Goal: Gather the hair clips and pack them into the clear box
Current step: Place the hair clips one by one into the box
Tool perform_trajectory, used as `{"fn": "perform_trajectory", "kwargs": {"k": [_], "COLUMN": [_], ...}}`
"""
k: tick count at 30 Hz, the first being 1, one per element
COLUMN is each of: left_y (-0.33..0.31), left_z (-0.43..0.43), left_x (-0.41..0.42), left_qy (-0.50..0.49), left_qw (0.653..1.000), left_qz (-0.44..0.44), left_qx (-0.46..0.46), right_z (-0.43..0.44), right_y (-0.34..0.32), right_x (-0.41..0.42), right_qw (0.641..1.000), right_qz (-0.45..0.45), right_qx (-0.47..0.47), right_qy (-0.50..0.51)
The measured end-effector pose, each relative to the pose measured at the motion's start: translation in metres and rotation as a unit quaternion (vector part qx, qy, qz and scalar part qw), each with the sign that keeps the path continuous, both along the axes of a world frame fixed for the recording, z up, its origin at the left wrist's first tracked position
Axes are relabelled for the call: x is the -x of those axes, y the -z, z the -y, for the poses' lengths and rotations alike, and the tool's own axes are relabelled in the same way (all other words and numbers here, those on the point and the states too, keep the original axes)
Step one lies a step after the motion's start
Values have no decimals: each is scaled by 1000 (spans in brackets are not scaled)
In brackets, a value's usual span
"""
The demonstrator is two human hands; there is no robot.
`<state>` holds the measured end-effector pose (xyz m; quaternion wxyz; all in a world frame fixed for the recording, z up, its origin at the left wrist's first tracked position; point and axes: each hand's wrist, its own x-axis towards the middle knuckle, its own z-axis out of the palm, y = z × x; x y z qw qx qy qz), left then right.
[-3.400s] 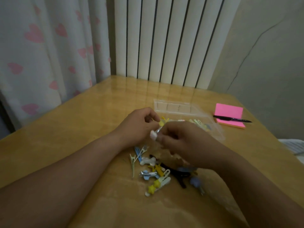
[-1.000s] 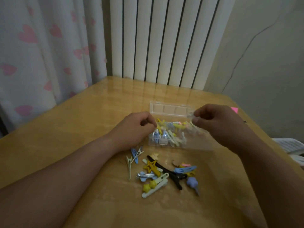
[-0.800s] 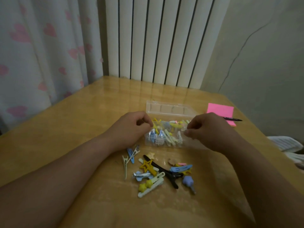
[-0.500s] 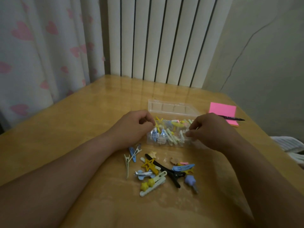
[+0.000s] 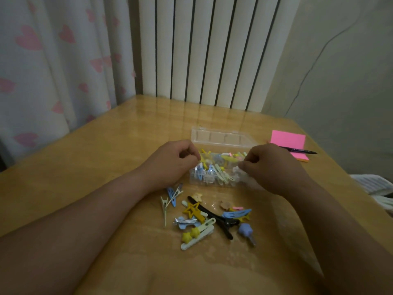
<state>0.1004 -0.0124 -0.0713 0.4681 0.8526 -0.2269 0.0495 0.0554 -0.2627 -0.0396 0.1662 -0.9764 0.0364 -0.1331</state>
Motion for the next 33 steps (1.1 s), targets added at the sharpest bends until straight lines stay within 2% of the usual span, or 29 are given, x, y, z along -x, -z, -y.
{"fn": "perform_trajectory", "kwargs": {"k": [3, 5, 9, 11, 16, 25, 30, 33], "left_y": [0, 1, 1, 2, 2, 3, 4, 2], "left_z": [-1, -1, 0, 0, 0, 0, 0, 0], "left_x": [0, -1, -2, -4, -5, -6, -6, -4], "left_qy": [3, 2, 2, 3, 8, 5, 6, 8], "left_qw": [1000, 1000, 1000, 1000, 1000, 1000, 1000, 1000], "left_qz": [-4, -1, -2, -2, -3, -6, -9, -18], "left_qx": [1, -2, 6, 9, 8, 5, 8, 23], "right_z": [-11, -23, -44, -49, -61, -65, -64, -60], "right_y": [-10, -17, -23, -23, -22, -23, -19, -25], "right_x": [8, 17, 31, 34, 42, 44, 43, 42], "right_qw": [996, 990, 970, 962, 928, 913, 918, 912], "right_qz": [54, 55, -36, -75, -185, -232, -224, -221], "right_qx": [-38, -63, -55, -20, -10, 34, -20, -101], "right_qy": [-51, -112, -233, -261, -324, -333, -328, -330]}}
